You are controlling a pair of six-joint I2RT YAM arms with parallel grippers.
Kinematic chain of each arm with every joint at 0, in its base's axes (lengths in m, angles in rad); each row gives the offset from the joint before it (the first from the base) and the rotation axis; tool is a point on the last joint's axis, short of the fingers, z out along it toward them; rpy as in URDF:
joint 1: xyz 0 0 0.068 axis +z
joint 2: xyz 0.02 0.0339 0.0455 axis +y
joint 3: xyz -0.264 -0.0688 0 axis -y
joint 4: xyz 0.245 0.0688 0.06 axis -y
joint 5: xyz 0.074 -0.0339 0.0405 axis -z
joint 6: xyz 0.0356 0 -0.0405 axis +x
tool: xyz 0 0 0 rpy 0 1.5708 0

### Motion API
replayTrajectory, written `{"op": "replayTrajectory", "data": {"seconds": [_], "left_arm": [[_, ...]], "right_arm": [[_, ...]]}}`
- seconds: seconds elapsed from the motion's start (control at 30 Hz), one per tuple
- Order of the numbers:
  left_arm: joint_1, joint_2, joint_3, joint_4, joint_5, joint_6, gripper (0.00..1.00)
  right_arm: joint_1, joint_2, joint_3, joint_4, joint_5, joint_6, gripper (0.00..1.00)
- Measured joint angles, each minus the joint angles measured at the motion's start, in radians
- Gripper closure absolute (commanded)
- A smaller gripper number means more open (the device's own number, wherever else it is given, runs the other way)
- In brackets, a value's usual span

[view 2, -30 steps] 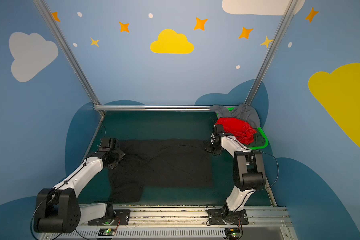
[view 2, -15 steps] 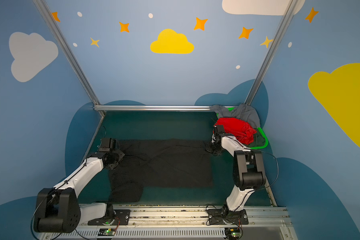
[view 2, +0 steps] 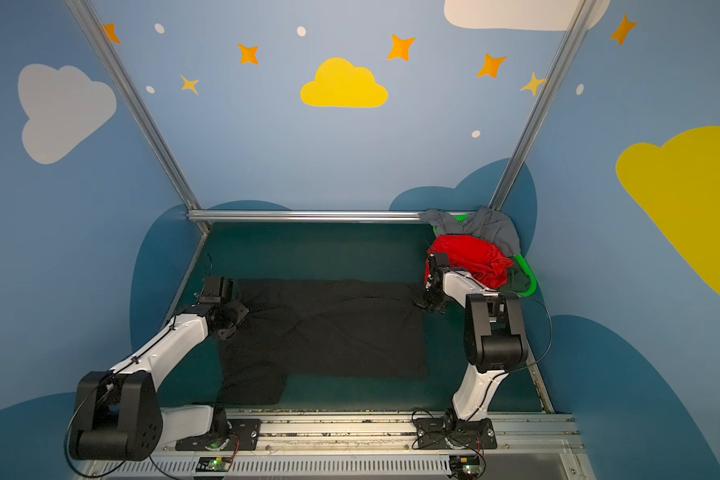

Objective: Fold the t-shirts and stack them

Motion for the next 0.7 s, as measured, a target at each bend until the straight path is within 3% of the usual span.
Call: {"op": "replayTrajectory", "data": {"seconds": [0.07,0.13,0.27,0.4,0.53,0.6,0.7], "left_arm": [[0.0,0.008,-0.001,0.0,-0.002,0.0,0.97],[0.001,0.022,-0.001,0.0,-0.002,0.0,0.97],[0.002,0.06,-0.001,0.0,-0.002,0.0,0.97],[0.002,0.082,-0.001,0.005,-0.001,0.0,0.97],[0.002,0.108,0.0,0.014,0.002,-0.001,0.94],[0.002,0.116,0.001,0.015,0.01,0.003,0.63],[0.002,0.106,0.004,0.013,0.018,0.004,0.39]], "right_arm": [[-0.001,0.004,0.003,-0.002,0.0,0.0,1.0],[-0.002,0.004,0.005,-0.006,0.001,0.0,0.92],[-0.011,0.004,0.005,-0.022,0.011,-0.001,0.63],[-0.024,0.003,0.005,-0.037,0.028,0.009,0.55],[-0.026,-0.018,0.0,-0.058,0.06,0.016,0.29],[-0.006,-0.051,0.0,-0.084,0.108,0.007,0.21],[0.064,-0.09,0.026,-0.135,0.172,-0.006,0.19]]}}
